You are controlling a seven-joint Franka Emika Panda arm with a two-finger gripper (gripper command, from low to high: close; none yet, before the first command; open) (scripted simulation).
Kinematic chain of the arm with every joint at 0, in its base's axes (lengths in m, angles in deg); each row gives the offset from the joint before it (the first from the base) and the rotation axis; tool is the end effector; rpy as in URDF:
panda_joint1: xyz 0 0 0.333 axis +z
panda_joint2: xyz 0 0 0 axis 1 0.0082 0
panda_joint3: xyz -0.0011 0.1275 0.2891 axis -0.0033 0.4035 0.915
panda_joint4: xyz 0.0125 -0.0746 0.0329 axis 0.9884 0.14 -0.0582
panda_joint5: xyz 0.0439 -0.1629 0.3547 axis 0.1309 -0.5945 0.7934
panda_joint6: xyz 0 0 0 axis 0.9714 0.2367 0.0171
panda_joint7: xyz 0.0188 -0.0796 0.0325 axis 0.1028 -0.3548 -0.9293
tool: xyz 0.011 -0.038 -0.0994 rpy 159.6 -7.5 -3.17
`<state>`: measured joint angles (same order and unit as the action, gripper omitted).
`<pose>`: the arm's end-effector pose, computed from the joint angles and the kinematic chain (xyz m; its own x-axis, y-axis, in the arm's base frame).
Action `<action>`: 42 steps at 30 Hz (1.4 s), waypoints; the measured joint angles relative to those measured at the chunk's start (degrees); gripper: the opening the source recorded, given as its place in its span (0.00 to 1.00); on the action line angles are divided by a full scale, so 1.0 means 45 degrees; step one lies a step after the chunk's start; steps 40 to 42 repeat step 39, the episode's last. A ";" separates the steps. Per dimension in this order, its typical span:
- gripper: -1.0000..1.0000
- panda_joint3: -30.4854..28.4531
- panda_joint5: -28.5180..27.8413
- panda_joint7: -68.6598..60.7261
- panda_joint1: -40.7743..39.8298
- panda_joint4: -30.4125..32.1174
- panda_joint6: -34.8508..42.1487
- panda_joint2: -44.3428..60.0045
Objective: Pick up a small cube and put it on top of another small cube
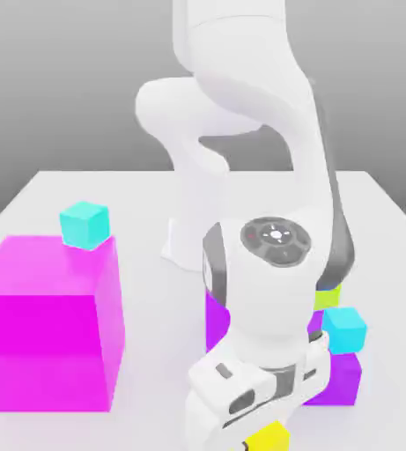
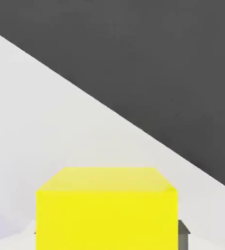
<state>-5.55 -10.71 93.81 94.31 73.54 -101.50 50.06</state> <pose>0.5012 0.0706 0.1377 0.9810 -0.1941 -0.0007 -0.1941 -0.9810 0.0001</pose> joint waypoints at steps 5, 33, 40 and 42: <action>0.00 0.0053 0.0252 -0.0014 -0.0142 0.0404 0.1578 -0.1983; 0.00 -0.2133 -0.0173 1.0665 -0.5961 0.3943 1.0143 -1.4148; 1.00 -0.2205 -0.0206 1.0731 -0.6088 0.4953 0.8715 -1.3729; 1.00 -0.2205 -0.0206 1.0731 -0.6088 0.4953 0.8715 -1.3729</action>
